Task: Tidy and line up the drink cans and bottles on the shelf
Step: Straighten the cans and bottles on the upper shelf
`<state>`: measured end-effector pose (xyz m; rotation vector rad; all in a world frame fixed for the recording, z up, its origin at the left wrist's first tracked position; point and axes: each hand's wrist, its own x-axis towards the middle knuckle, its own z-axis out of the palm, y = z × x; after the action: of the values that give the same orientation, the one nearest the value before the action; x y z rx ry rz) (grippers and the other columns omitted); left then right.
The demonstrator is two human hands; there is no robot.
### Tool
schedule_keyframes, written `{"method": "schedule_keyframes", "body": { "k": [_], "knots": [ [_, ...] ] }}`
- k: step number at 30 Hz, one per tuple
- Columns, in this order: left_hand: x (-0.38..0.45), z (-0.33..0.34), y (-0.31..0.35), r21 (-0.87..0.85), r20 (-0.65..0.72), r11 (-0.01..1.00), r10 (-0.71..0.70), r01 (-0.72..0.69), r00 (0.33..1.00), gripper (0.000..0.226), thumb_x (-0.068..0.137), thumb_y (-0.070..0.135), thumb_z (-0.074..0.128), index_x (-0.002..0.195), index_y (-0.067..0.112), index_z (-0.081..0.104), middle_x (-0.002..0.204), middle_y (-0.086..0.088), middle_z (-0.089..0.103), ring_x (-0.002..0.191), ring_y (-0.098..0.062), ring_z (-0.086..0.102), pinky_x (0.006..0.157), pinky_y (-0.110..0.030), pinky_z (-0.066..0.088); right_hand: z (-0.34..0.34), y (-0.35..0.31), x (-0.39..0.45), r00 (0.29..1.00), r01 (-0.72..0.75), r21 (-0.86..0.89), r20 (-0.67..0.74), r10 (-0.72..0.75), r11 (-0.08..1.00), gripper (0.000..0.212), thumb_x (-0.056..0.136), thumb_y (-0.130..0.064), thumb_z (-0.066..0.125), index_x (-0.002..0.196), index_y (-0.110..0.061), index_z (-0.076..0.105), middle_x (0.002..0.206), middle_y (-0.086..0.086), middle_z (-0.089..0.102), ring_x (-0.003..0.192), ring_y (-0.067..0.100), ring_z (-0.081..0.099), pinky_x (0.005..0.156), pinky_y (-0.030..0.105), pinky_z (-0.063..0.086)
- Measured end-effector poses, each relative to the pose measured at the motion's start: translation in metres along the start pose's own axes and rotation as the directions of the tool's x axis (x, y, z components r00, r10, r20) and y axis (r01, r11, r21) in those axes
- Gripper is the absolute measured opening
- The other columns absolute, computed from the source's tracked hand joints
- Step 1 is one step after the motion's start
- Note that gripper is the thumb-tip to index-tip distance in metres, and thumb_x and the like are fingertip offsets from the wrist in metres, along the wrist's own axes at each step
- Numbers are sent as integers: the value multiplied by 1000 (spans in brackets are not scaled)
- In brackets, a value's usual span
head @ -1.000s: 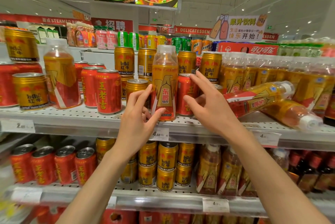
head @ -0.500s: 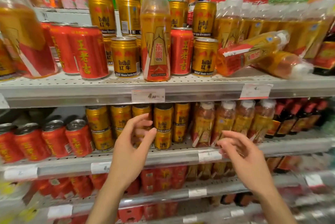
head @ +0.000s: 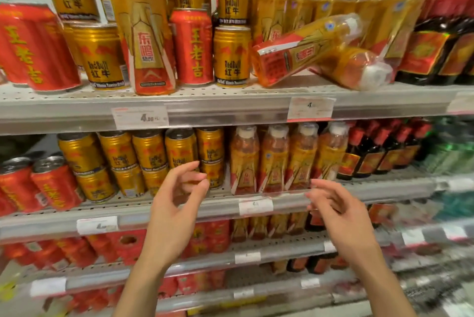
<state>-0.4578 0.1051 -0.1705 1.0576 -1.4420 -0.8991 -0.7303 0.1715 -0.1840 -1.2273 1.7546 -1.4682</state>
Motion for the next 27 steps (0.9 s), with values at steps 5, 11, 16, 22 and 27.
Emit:
{"method": "schedule_keyframes", "body": {
  "k": [5, 11, 16, 22, 27],
  "knots": [
    [-1, 58, 22, 2, -42, 1000, 12, -11, 999, 32, 89, 35, 65, 120, 35, 62, 106, 7, 71, 98, -15, 68, 95, -47, 54, -41, -2, 35, 996, 54, -4, 70, -54, 999, 19, 96, -31, 64, 115, -32, 67, 97, -3, 74, 87, 8, 71, 85, 31, 58],
    [2, 94, 47, 51, -79, 996, 76, -72, 994, 31, 92, 30, 65, 122, 36, 61, 107, 8, 70, 100, -15, 67, 92, -40, 55, -70, -20, 70, 974, 185, -18, 134, -181, 982, 19, 97, -29, 65, 114, -35, 67, 101, -10, 72, 92, 6, 70, 80, 23, 59],
    [19, 100, 75, 138, -85, 972, 205, -193, 975, 31, 94, 22, 66, 122, 35, 61, 105, 15, 69, 97, -10, 65, 82, -20, 53, -82, -53, 87, 921, 378, -94, 141, -363, 921, 20, 97, -30, 64, 116, -37, 66, 100, -22, 70, 97, -2, 66, 82, 11, 52],
    [61, 98, 117, 378, 22, 819, 458, -432, 889, 34, 95, 27, 65, 128, 29, 57, 114, 15, 62, 104, -2, 61, 82, -14, 50, -90, -111, 108, 732, 673, -333, 173, -658, 661, 27, 95, -31, 62, 122, -26, 66, 102, -16, 68, 97, -2, 63, 83, 10, 50],
    [103, 89, 139, 583, 173, 562, 620, -587, 765, 39, 94, 27, 66, 130, 17, 57, 119, 4, 58, 109, -10, 55, 86, -24, 45, -95, -144, 130, 510, 788, -500, 204, -836, 359, 22, 93, -24, 66, 112, -13, 69, 96, -5, 67, 87, 9, 59, 78, 22, 50]
  ]
}}
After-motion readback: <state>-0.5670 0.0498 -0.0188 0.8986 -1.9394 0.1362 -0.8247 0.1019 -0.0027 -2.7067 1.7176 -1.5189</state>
